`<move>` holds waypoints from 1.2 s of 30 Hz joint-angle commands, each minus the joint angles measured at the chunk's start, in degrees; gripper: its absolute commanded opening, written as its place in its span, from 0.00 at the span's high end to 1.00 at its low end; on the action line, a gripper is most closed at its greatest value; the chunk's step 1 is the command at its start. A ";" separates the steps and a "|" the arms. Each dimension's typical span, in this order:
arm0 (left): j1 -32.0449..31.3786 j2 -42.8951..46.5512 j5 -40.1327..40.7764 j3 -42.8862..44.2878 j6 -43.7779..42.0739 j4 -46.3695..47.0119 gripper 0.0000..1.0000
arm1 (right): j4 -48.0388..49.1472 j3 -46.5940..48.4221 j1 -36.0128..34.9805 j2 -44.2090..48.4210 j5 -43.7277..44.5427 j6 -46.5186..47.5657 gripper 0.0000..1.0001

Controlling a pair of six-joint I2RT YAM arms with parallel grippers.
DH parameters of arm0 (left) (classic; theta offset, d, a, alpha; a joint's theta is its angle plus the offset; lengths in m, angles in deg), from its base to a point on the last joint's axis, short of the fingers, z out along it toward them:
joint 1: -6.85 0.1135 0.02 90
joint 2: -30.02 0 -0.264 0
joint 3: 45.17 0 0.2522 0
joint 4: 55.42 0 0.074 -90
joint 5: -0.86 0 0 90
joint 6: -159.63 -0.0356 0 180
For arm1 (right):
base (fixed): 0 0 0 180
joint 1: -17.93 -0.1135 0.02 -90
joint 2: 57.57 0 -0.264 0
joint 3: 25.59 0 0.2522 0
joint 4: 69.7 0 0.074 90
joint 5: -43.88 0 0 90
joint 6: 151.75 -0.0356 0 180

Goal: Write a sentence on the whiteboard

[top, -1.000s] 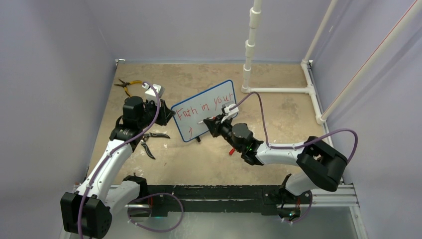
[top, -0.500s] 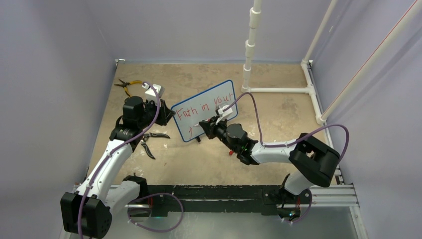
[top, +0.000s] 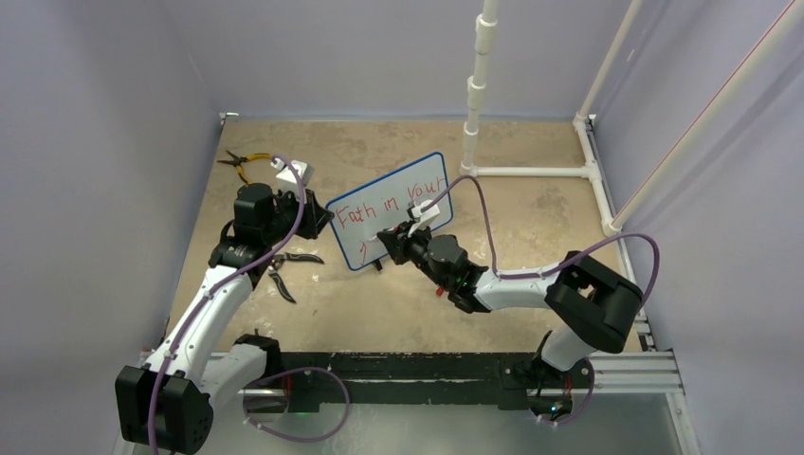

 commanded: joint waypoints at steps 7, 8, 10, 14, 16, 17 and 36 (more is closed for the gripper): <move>-0.09 -0.21 -0.99 -0.63 -0.17 -0.15 1.00 | -0.23 1.57 -1.27 -1.83 1.86 0.45 1.00; -0.09 -0.23 -0.99 -0.62 -0.14 -0.15 1.00 | -0.61 1.55 -1.42 -1.91 2.24 0.36 1.00; -0.09 -0.20 -0.97 -0.62 -0.16 -0.16 1.00 | -1.08 1.28 -1.56 -1.78 3.32 0.07 1.00; -0.09 -0.15 -0.94 -0.60 -0.14 -0.16 1.00 | -2.14 0.84 -1.59 -0.67 6.68 -0.82 1.00; -0.09 -0.15 -0.96 -0.62 -0.18 -0.15 1.00 | -2.72 0.74 -1.57 0.15 8.12 -1.37 1.00; -0.09 -0.15 -0.95 -0.63 -0.15 -0.16 1.00 | -2.95 0.72 -1.61 0.43 8.75 -1.67 1.00; -0.09 -0.19 -1.06 -0.62 -0.18 -0.15 1.00 | -1.59 3.45 -1.80 0.75 6.60 0.17 1.00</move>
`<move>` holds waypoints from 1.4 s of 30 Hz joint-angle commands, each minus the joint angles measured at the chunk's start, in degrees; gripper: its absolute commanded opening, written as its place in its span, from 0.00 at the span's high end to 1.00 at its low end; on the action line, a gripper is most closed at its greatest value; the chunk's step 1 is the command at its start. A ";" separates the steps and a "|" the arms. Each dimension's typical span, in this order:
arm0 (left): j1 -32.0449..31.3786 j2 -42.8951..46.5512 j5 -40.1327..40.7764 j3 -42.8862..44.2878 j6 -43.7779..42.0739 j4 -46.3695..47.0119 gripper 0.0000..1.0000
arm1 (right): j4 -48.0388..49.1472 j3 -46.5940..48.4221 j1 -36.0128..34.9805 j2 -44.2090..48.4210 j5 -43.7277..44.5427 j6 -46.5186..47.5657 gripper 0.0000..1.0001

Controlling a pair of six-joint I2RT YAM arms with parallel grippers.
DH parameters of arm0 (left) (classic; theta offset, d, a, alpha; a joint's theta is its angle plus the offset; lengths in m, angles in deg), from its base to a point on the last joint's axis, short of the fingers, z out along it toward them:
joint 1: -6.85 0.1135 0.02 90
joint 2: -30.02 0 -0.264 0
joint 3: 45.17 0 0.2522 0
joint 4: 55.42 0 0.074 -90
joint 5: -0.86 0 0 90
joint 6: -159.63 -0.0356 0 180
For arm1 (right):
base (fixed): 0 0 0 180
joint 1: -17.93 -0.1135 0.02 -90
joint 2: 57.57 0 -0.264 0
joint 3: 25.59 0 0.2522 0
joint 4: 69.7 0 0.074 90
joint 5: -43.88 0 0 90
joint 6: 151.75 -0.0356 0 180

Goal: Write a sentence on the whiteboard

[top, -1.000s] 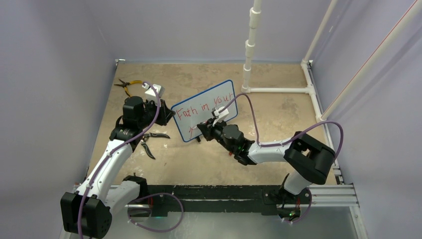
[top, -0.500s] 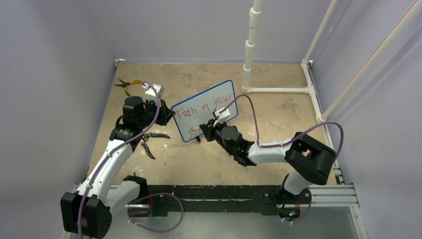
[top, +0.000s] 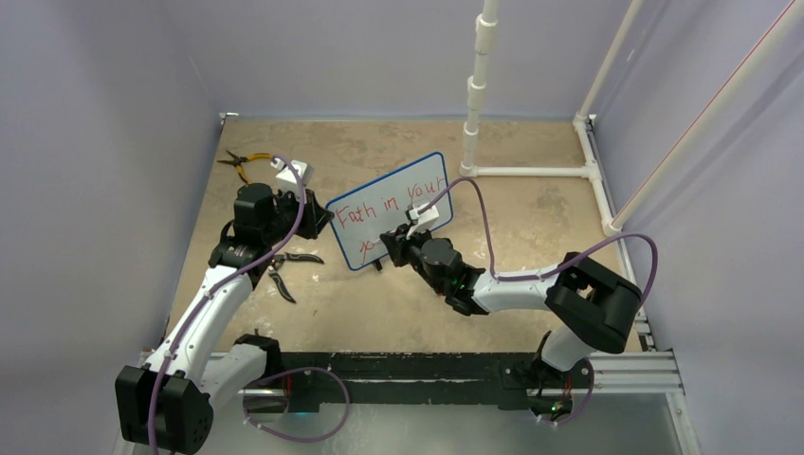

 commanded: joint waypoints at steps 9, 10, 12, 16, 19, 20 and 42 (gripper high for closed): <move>-0.09 -0.24 -1.18 -0.63 -0.17 -0.06 1.00 | 3.34 2.80 -0.95 0.79 -0.77 1.33 1.00; -0.09 -0.24 -1.13 -0.63 -0.17 -0.06 1.00 | 3.52 2.92 -1.04 0.71 -0.78 1.33 1.00; -0.09 -0.24 -1.15 -0.62 -0.12 -0.06 1.00 | 3.64 3.04 -1.27 0.48 -0.84 1.33 1.00; -0.09 -0.24 -1.14 -0.62 -0.16 -0.06 1.00 | 3.52 3.00 -1.58 0.50 -0.45 1.33 1.00; -0.09 -0.24 -1.17 -0.58 -0.09 -0.06 1.00 | 3.15 2.24 -1.75 1.76 0.21 1.24 1.00; -0.09 -0.24 -1.25 -0.62 -0.05 -0.06 1.00 | 2.93 1.86 -1.79 2.28 0.55 1.16 1.00; -0.09 -0.33 -1.18 -0.63 -0.13 -0.13 1.00 | -0.82 1.26 -1.60 1.81 5.29 -1.40 1.00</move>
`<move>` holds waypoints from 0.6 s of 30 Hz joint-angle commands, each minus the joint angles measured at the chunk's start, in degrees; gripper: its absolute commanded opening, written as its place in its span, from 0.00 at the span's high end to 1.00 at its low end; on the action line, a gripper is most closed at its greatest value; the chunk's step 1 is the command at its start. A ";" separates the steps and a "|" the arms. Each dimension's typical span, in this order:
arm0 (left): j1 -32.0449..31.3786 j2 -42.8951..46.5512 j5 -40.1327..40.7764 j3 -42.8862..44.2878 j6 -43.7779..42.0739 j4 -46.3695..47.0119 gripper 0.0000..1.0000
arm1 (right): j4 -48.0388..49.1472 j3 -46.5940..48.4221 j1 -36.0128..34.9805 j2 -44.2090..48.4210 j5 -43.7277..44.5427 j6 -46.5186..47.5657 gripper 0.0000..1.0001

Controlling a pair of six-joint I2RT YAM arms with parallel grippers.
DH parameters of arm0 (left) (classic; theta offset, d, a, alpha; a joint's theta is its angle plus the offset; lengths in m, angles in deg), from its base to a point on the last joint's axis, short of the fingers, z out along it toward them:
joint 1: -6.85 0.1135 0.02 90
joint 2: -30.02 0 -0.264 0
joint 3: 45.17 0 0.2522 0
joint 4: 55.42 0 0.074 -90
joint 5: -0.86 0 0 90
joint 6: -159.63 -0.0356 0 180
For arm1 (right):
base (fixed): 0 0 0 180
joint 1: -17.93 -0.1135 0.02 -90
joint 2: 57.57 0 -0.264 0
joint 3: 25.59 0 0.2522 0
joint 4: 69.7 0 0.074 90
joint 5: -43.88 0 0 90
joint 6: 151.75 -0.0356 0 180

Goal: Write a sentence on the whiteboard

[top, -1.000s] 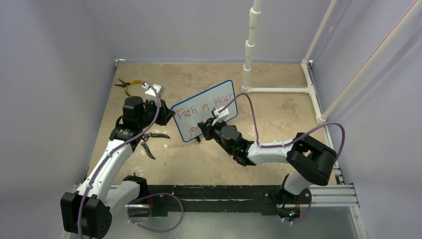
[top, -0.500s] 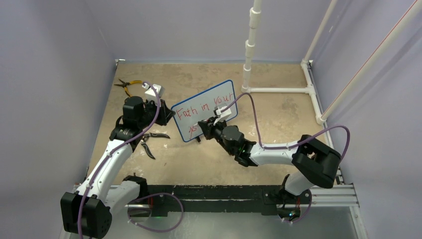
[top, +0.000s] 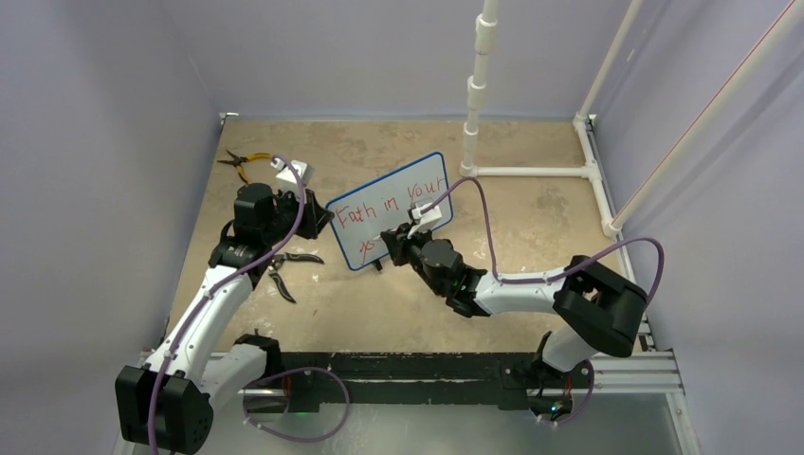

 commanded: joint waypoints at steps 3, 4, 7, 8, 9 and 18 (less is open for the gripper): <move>-0.09 -0.33 -1.16 -0.63 -0.14 -0.15 1.00 | 0.35 1.03 0.09 -0.71 3.01 -0.71 1.00; -0.09 -0.33 -1.12 -0.55 -0.18 -0.15 1.00 | 0.44 1.00 0.19 -0.72 3.06 -0.76 1.00; -0.09 -0.33 -1.06 -0.61 -0.14 -0.15 1.00 | 0.63 1.02 0.37 -0.72 3.16 -0.85 1.00; -0.09 -0.33 -1.06 -0.62 -0.18 -0.15 1.00 | 0.74 1.07 0.45 -0.72 3.09 -0.85 1.00; -0.09 -0.25 -1.08 -0.58 -0.16 -0.15 1.00 | 0.82 1.01 0.46 -0.72 3.07 -0.85 1.00; -0.09 -0.24 -1.08 -0.63 -0.18 -0.16 1.00 | 1.46 0.71 0.77 -1.01 2.98 -1.32 1.00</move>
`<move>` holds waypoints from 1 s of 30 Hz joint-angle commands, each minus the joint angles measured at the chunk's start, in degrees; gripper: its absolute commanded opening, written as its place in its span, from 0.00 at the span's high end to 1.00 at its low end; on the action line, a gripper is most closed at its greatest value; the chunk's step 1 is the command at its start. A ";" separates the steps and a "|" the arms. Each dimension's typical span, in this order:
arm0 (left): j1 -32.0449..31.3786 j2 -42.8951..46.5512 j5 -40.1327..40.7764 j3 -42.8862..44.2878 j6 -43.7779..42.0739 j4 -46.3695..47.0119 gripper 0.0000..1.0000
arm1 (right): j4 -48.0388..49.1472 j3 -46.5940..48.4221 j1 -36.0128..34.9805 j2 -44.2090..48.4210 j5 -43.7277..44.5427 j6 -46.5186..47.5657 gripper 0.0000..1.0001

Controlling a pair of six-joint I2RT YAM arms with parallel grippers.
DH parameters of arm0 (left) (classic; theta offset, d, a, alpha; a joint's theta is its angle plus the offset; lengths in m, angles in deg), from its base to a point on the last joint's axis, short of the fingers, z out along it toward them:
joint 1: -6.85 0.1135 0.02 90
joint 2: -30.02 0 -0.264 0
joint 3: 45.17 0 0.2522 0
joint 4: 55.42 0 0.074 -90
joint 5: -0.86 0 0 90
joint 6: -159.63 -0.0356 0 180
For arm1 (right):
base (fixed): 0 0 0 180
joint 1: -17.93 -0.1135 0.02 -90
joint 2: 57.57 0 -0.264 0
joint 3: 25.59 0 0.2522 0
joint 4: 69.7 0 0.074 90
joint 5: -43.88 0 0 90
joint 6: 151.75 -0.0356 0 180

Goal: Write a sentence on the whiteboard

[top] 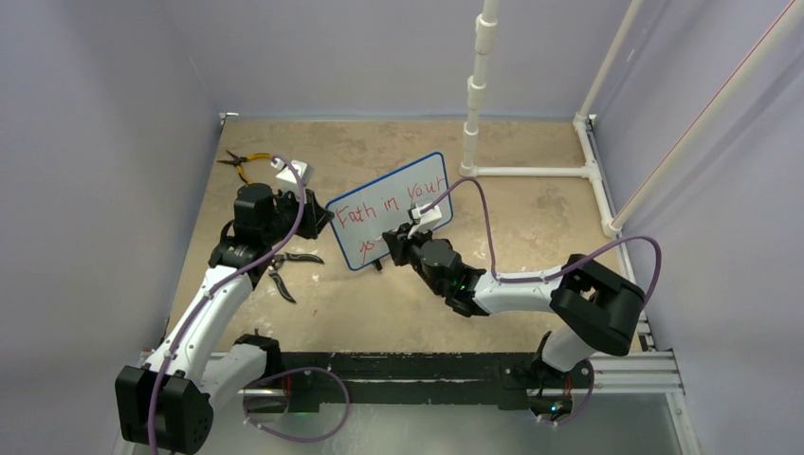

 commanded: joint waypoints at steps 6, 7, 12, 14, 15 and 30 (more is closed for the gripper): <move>-0.09 -0.24 -1.08 -0.63 -0.17 -0.15 1.00 | 2.67 1.24 0.47 0.59 2.00 -0.77 1.00; -0.09 -0.24 -1.08 -0.63 -0.18 -0.20 1.00 | 2.69 1.41 0.47 0.67 2.00 -0.67 1.00; -0.09 -0.24 -1.07 -0.62 -0.18 -0.15 1.00 | 2.66 1.44 0.51 0.69 2.08 -0.69 1.00; -0.09 -0.19 -1.02 -0.63 -0.12 -0.15 1.00 | 2.56 1.35 0.55 0.56 2.00 -0.70 1.00; -0.09 -0.18 -1.07 -0.63 -0.16 -0.15 1.00 | 2.47 1.37 0.55 0.33 2.00 -0.68 1.00; -0.09 -0.33 -1.33 -0.60 -0.14 -0.06 1.00 | -0.70 -0.16 0.55 -2.64 2.02 -2.86 1.00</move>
